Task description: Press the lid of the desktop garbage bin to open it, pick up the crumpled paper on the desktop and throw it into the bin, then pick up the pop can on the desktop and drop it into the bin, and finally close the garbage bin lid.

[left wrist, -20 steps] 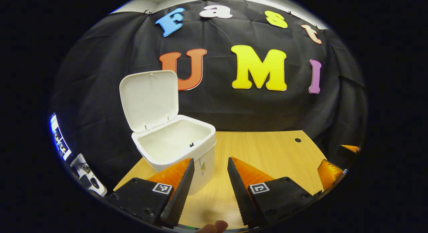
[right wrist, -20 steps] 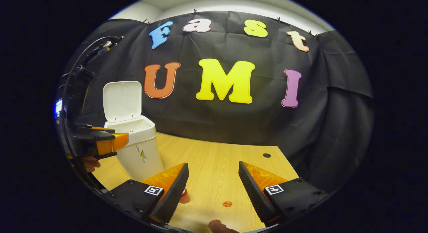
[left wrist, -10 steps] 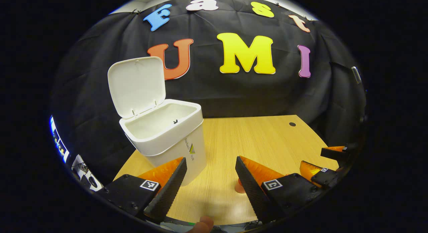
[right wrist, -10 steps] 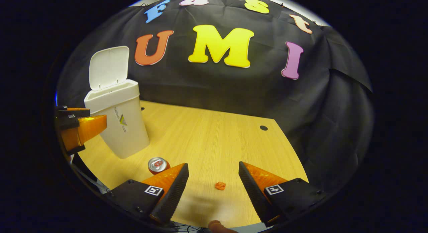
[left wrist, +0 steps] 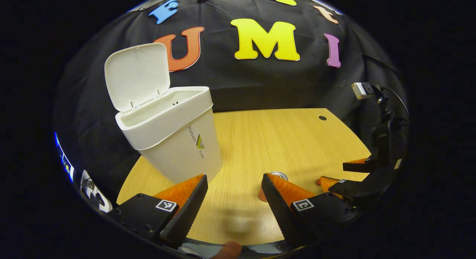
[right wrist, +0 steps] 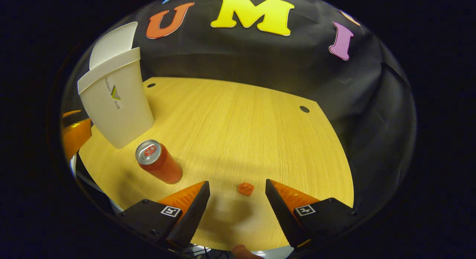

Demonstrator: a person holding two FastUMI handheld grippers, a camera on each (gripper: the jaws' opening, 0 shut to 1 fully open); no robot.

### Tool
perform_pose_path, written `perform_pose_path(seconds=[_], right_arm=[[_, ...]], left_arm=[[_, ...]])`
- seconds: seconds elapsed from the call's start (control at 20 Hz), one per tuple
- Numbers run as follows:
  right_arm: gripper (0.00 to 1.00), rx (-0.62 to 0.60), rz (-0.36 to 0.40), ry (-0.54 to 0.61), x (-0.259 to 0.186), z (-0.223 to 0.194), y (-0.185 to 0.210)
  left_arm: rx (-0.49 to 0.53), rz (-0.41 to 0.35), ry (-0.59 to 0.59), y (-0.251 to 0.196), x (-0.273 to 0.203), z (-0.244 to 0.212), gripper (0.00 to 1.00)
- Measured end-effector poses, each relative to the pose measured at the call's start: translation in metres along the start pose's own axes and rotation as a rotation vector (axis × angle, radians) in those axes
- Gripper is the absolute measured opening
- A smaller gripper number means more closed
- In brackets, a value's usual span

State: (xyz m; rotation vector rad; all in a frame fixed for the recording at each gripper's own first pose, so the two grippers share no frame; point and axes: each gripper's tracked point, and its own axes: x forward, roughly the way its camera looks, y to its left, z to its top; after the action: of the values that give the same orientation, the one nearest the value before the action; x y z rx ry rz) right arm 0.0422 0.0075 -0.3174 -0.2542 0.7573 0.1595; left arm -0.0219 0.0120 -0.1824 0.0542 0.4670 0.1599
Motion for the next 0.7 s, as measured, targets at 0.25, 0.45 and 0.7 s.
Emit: perform_pose_path(seconds=[0.25,0.45,0.7], right_arm=[[0.95,0.014,0.004,0.112,0.032,-0.015,-0.008],[0.95,0.019,-0.004,0.175,0.052,-0.024,-0.011],[0.94,0.062,-0.002,0.265,0.069,-0.040,-0.014]], left_arm=[[-0.001,0.011,0.034,0.000,0.018,-0.003,0.97],[0.019,0.036,0.043,0.005,0.023,-0.004,0.97],[0.024,0.042,0.059,0.005,0.027,-0.008,0.97]])
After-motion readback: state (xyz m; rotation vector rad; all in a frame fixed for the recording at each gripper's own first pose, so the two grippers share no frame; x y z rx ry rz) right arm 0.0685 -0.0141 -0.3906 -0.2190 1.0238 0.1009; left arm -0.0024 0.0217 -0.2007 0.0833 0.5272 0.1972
